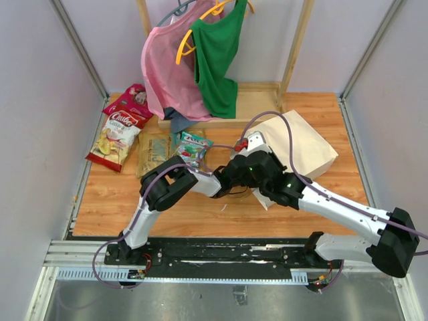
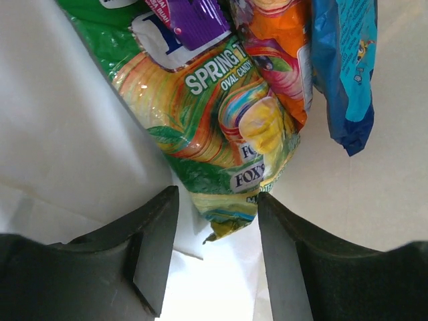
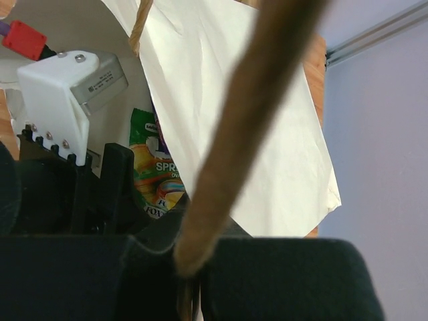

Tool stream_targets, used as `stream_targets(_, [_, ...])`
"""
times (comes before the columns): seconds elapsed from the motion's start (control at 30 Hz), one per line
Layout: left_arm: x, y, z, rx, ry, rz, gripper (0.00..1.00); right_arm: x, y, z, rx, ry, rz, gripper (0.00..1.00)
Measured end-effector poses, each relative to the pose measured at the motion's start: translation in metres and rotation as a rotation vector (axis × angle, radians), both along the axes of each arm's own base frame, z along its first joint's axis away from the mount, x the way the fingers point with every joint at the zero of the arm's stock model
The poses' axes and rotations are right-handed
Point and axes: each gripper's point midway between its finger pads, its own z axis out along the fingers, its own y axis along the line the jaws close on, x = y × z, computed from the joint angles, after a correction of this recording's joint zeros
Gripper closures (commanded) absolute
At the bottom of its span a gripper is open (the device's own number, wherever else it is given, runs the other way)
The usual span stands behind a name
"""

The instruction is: Take the snacks out of the paper bag

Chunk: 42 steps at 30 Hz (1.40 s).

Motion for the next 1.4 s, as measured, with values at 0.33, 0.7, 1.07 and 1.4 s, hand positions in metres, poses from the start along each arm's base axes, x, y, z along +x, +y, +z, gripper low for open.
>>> stream_targets(0.33, [0.000,-0.015,-0.001,0.000,-0.002,-0.012,0.64,-0.001,-0.001,-0.001,0.021,0.001,0.004,0.99])
stream_targets(0.7, [0.004,-0.012,-0.003,0.004,-0.012,0.014,0.89,-0.002,-0.001,-0.004,0.031,0.001,0.003,0.99])
stream_targets(1.07, [-0.006,0.020,0.006,0.072,-0.049,0.048,1.00,-0.002,-0.004,-0.002,0.055,-0.001,0.001,0.99])
stream_targets(1.4, [-0.023,0.074,0.032,0.165,-0.120,0.090,0.99,-0.002,-0.005,-0.004,0.087,0.005,0.008,0.99])
